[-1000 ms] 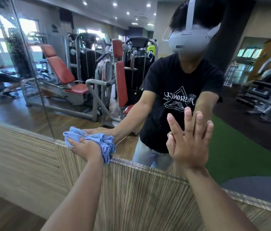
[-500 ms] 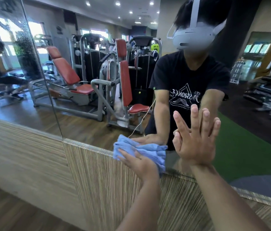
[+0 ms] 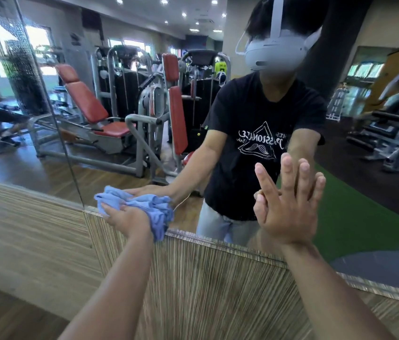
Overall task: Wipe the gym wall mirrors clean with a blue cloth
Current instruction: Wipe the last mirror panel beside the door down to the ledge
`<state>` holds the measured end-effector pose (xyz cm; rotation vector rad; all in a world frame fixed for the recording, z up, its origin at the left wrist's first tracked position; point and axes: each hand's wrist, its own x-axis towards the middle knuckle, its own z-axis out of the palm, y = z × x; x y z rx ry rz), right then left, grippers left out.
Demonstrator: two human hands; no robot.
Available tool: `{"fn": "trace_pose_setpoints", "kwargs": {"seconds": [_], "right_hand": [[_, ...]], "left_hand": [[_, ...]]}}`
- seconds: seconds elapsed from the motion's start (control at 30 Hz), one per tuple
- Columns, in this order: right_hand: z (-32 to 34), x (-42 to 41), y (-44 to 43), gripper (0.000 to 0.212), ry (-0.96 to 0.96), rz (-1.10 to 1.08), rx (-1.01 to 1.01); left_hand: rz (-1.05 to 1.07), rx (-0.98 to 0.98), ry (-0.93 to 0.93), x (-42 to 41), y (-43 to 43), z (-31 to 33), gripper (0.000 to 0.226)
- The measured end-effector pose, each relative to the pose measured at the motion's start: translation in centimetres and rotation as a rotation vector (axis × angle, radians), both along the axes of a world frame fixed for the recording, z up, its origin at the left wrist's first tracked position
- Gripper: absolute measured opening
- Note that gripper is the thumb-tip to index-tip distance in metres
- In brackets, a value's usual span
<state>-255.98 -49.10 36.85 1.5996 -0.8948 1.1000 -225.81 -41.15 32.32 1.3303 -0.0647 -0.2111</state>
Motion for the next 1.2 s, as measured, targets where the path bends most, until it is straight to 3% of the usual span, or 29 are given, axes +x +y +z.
{"fn": "trace_pose_setpoints", "kwargs": {"seconds": [0.23, 0.77, 1.0, 1.2], "right_hand": [[0.2, 0.0, 0.1, 0.071, 0.009, -0.035, -0.007], [0.5, -0.5, 1.1, 0.058, 0.038, -0.047, 0.145], [1.4, -1.1, 3.1, 0.060, 0.052, 0.014, 0.276], [2.2, -4.6, 3.7, 0.069, 0.067, 0.063, 0.313]], "left_hand": [[0.005, 0.082, -0.021, 0.5, 0.4, -0.2, 0.055], [-0.064, 0.057, 0.051, -0.3, 1.4, 1.2, 0.056], [-0.141, 0.053, -0.030, -3.4, 1.7, 2.3, 0.058], [-0.181, -0.020, -0.212, -9.8, 1.4, 5.4, 0.058]]}}
